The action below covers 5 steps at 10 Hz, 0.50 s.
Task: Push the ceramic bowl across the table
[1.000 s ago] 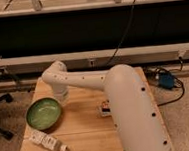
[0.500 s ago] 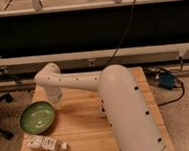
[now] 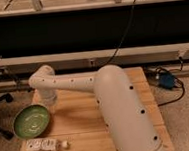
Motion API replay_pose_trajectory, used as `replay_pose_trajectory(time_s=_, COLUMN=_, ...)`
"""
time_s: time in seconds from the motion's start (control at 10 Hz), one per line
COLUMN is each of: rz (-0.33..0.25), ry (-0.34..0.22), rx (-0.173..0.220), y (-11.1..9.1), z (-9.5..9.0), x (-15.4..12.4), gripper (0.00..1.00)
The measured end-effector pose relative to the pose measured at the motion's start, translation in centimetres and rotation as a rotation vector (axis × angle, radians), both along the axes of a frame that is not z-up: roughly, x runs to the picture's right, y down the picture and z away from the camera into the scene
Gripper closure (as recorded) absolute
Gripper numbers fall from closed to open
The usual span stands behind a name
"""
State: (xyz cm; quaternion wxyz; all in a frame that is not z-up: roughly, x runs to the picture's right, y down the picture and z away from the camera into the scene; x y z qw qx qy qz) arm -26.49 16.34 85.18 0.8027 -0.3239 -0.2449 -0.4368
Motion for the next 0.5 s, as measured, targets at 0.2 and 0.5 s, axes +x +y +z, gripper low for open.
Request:
replay_pose_trajectory(time_s=0.2, rz=-0.005, ry=-0.022, rx=-0.003, y=0.2, z=-0.4, x=-0.5, gripper=1.00)
replay_pose_trajectory(time_s=0.5, rz=0.012, ry=-0.003, rx=0.001, y=-0.1, z=-0.2, x=1.0, gripper=1.00)
